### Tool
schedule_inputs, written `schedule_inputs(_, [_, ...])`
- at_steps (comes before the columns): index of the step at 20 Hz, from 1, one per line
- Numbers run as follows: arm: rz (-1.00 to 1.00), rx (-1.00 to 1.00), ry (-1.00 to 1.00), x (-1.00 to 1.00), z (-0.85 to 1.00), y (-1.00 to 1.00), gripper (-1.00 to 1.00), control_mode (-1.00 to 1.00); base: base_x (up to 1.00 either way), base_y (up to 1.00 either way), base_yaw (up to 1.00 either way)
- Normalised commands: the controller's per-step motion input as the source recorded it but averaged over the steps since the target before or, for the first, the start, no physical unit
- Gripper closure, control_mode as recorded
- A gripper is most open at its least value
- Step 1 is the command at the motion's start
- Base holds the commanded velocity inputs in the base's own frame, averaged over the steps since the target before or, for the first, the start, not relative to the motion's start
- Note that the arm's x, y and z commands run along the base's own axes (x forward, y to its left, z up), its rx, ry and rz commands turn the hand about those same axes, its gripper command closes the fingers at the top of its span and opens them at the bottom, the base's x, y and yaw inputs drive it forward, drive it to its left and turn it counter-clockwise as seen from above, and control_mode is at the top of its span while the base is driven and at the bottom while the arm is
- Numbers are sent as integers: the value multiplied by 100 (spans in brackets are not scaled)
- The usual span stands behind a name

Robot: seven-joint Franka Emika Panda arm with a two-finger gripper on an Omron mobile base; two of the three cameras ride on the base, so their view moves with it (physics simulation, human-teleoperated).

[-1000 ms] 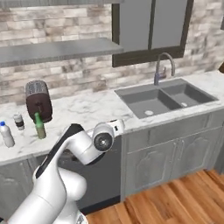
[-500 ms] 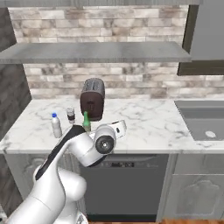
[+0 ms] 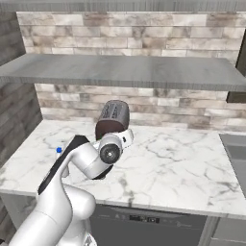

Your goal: Move the drinks to the dining counter.

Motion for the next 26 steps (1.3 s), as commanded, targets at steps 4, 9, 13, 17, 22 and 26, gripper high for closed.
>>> schedule_inputs(4, [0,0,0,0,0,0,-100,100,47,-1,5])
schedule_inputs(9, [0,0,0,0,0,0,-100,100,9,-1,1])
schedule_inputs(13, [0,0,0,0,0,0,-100,100,7,0,10])
schedule_inputs(17, [0,0,0,0,0,0,-100,-100,0,0,5])
schedule_inputs(22, [1,0,17,21,-1,0,-100,-100,0,0,0])
schedule_inputs(26, [4,0,39,36,-9,-4,-100,-100,0,0,0])
